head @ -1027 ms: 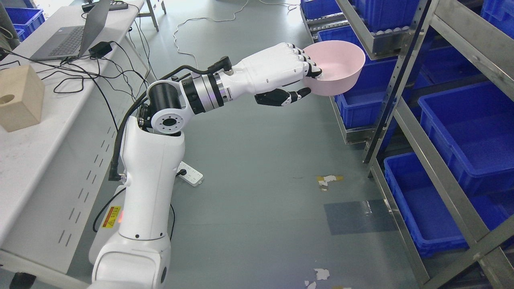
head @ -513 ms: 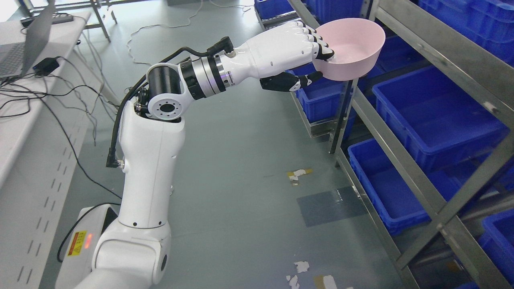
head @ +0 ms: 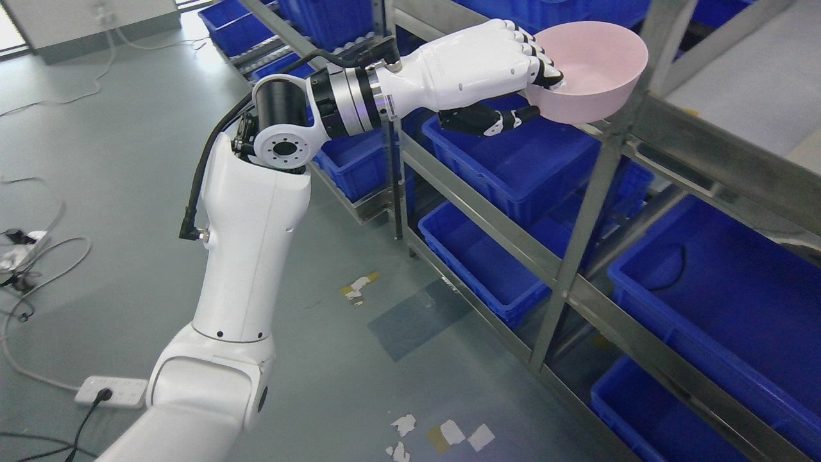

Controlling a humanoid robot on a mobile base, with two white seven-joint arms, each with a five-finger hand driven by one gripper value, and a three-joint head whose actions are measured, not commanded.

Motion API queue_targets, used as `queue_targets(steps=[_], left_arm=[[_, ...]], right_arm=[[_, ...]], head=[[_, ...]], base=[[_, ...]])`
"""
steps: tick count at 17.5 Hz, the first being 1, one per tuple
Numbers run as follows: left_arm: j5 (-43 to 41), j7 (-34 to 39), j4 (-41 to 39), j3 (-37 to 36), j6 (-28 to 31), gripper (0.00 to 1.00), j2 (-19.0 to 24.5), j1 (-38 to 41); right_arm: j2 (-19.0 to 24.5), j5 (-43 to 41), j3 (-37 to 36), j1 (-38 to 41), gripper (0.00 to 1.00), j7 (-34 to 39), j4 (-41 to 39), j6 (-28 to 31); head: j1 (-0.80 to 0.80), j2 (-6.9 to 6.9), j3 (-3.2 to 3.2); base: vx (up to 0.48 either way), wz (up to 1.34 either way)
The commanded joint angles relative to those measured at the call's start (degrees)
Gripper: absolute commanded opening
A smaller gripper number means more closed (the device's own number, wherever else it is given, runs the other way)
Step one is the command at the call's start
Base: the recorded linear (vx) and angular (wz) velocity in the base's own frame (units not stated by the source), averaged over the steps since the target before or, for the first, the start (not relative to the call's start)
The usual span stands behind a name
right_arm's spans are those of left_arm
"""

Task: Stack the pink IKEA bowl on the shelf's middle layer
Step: 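Hold the pink bowl in the left hand while the robot drives, then lower the pink bowl onto the stack of pink bowls on the tray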

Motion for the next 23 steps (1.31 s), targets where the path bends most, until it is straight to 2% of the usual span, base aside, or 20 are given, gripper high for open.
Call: queue_targets(steps=[1,4,8,12,23], left_arm=[[-0.14,-0.24,3.68,-1.47,0.6,0.05,1.0,-4.94],[-1.98,-0.42,6.3,0.31,2.97,0.05,1.0,-9.26],[-12.16,-0.16,15.09,1.27,2.98,0.05,1.0,-10.24],[-19.12,0.19,19.4,1.45,3.15,0.05,1.0,-12.25],[-21.23,2.66,21.35,0.57,4.91,0.05,1.0,-13.66]], right_arm=[[-1.0,0.0,0.0,1.24,1.0,-0.04,-1.0,0.04],[-1.0,0.0,0.0,1.24,1.0,-0.04,-1.0,0.04],[-1.0,0.0,0.0,1.24,1.0,-0.04,-1.0,0.04],[-1.0,0.0,0.0,1.24,1.0,-0.04,-1.0,0.04],[-1.0,0.0,0.0,1.24,1.0,-0.04,-1.0,0.04]], head=[[0.0,0.0,0.0],[0.0,0.0,0.0],[0.0,0.0,0.0],[0.0,0.0,0.0],[0.0,0.0,0.0]], base=[[0.0,-0.82],[-0.025,-0.84],[-0.045,-0.81],[0.006,-0.73],[0.043,-0.33]])
